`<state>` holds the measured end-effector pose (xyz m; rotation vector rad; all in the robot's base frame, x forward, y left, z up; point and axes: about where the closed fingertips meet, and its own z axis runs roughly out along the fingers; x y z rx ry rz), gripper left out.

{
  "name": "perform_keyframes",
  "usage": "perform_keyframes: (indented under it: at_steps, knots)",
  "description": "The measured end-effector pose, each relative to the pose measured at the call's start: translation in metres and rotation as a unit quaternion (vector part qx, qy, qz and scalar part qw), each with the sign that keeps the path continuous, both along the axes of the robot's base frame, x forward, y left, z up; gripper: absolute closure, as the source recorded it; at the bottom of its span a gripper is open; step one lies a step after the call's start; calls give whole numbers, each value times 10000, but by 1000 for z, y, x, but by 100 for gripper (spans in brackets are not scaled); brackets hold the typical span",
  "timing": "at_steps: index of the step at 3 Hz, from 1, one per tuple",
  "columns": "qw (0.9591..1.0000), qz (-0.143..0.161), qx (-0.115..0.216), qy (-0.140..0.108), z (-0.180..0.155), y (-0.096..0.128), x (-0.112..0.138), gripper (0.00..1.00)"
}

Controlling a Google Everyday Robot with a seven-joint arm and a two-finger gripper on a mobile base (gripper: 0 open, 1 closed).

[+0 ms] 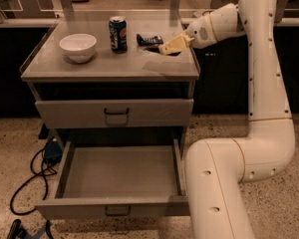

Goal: Place rxbar chocolate into middle drawer

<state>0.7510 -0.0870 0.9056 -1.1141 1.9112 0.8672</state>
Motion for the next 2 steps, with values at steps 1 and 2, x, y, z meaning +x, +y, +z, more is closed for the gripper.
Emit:
perform_keyframes:
  at_steps: [1, 2]
  knots:
    - [9960, 266, 212, 827, 57, 28, -38, 100]
    - [9887, 515, 240, 1388, 106, 69, -73, 100]
